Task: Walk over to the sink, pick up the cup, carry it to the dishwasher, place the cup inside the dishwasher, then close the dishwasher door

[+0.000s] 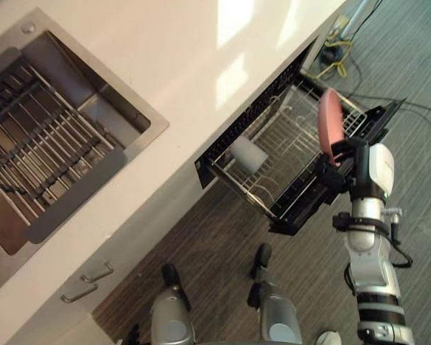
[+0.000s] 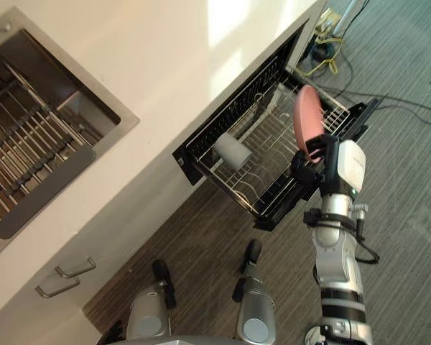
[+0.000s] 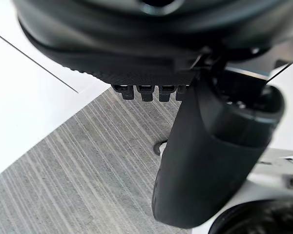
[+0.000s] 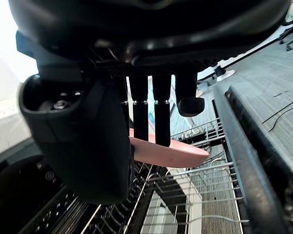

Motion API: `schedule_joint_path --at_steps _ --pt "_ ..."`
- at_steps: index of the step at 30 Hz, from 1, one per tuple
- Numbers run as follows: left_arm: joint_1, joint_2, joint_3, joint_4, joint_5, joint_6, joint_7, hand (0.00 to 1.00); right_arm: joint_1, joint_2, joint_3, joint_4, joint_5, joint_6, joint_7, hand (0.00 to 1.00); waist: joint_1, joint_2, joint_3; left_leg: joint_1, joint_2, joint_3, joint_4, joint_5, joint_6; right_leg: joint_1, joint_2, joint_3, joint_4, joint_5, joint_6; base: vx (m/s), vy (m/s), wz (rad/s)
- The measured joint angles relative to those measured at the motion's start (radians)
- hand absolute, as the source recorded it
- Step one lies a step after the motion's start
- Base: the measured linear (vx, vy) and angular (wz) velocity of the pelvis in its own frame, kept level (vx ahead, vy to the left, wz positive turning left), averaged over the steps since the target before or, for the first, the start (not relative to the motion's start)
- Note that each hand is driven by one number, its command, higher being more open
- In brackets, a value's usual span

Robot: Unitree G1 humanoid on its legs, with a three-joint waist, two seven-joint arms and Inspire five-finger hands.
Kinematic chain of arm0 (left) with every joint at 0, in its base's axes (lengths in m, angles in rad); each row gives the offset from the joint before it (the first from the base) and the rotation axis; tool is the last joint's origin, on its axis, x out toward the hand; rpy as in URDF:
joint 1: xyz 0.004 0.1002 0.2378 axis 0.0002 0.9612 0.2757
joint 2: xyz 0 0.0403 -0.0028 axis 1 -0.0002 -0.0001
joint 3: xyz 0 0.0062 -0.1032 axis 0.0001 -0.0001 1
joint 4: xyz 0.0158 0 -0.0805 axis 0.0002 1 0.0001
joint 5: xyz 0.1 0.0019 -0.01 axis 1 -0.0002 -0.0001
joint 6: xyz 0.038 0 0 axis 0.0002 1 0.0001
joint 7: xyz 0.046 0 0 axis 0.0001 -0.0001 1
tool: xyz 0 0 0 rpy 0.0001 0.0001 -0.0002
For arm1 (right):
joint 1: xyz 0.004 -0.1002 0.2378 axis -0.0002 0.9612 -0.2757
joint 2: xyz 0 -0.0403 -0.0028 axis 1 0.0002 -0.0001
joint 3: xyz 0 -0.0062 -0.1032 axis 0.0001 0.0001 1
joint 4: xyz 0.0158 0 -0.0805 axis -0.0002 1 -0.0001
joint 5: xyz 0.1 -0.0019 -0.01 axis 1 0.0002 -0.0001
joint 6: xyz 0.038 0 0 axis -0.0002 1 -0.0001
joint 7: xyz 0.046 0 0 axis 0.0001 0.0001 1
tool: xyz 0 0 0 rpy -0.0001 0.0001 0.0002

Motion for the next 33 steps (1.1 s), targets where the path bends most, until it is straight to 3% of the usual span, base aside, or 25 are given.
schedule_joint_path --at_steps 9,19,20,27,33 --pt "-0.057 0.023 -0.077 -0.007 -0.045 -0.001 -0.008 1.0 -0.131 -0.043 0.114 0.105 0.001 0.044 0.044 0.0 0.027 0.026 0.062 -0.073 -0.003 -0.071 0.032 -0.002 0.003 -0.034 -0.001 -0.019 -0.001 0.013 -0.008 -0.03 0.027 0.09" --pt "-0.082 0.022 -0.106 -0.008 -0.068 0.0 -0.009 1.0 -0.166 -0.066 0.114 0.136 -0.001 0.108 0.053 0.0 0.04 0.047 0.086 -0.088 -0.009 -0.098 0.036 -0.002 0.003 -0.05 -0.001 -0.012 -0.003 0.023 -0.011 -0.02 0.038 -0.01" --pt "-0.083 0.021 -0.107 -0.008 -0.068 -0.001 -0.009 1.0 -0.166 -0.066 0.115 0.136 -0.003 0.114 0.045 1.0 0.04 0.048 0.086 -0.088 -0.009 -0.098 0.037 -0.002 0.003 -0.05 -0.001 -0.012 -0.003 0.023 -0.012 -0.02 0.039 -0.01" --pt "-0.086 0.025 -0.123 -0.008 -0.079 -0.001 -0.009 1.0 -0.166 -0.066 0.109 0.166 0.003 0.171 -0.04 1.0 0.049 0.049 0.087 -0.088 -0.009 -0.095 0.039 -0.002 0.003 -0.046 0.002 -0.007 -0.021 0.035 -0.013 -0.02 0.04 -0.02" --pt "-0.084 0.022 -0.123 -0.008 -0.08 0.0 -0.009 1.0 -0.158 -0.059 0.063 0.098 0.104 0.17 -0.021 1.0 0.048 0.052 0.088 -0.083 -0.011 -0.096 0.039 -0.003 0.003 -0.034 0.003 -0.008 -0.037 0.043 -0.012 -0.01 0.052 0.0"
